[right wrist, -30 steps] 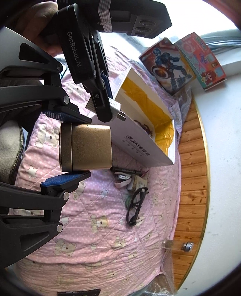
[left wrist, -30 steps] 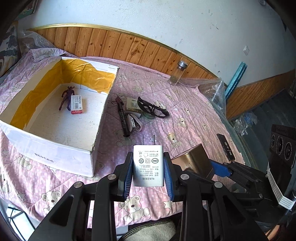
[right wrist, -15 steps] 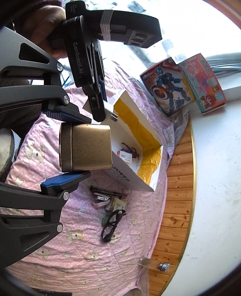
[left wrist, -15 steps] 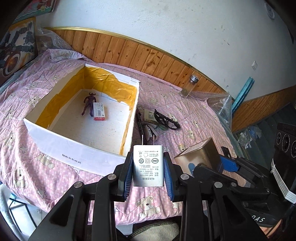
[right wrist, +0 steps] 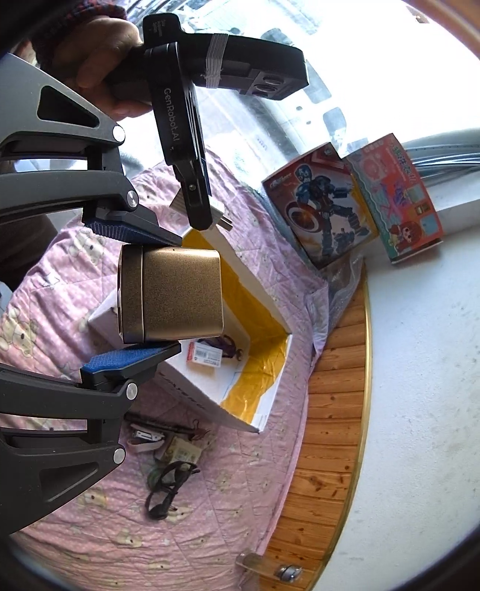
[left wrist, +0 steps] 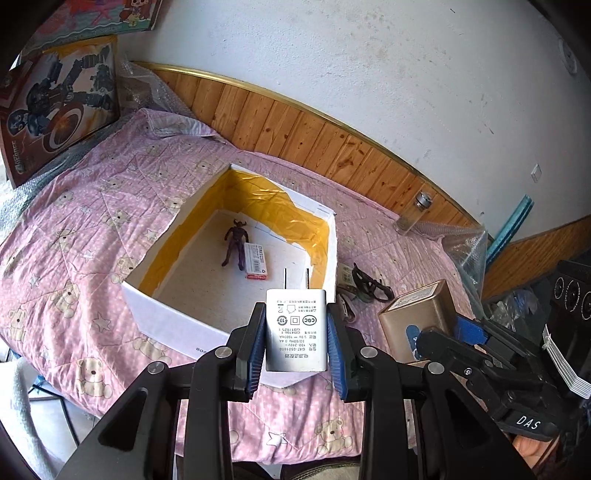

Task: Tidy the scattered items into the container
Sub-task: 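Carry the white charger and gold speaker over the white box with both tools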

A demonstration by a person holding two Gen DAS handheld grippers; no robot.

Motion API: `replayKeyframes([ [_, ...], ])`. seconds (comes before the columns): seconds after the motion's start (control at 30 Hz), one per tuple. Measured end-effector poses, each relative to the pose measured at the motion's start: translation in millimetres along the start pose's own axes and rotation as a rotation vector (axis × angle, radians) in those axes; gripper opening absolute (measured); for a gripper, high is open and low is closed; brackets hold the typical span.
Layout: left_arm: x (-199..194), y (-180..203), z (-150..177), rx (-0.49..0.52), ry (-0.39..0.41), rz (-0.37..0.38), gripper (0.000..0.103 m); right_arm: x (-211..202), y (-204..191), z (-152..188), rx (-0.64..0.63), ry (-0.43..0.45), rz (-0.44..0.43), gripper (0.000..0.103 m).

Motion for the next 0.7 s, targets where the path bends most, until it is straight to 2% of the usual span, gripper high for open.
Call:
replayKeyframes([
  [0.33, 8, -22, -45, 0.014, -0.034, -0.009, 0.032, 37, 10, -34, 0.013, -0.066, -0.018, 0.052],
  [0.53, 36, -24, -55, 0.004, -0.106, -0.01, 0.032, 60, 26, -52, 0.076, -0.096, -0.041, 0.052],
  [0.7, 65, -26, -54, -0.016, -0.179, -0.013, 0.032, 78, 38, -70, 0.09, -0.103, -0.007, 0.052],
])
Point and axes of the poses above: each gripper's, at about its wrist camera, not at the fingertips, and x roughly the way its jaws point, y to its right, z to its underside, the point moved 10 cm from there along x, roughly the way its jaws point, and after that the axes turned 9 degrees about x, right-handed, at the moved point
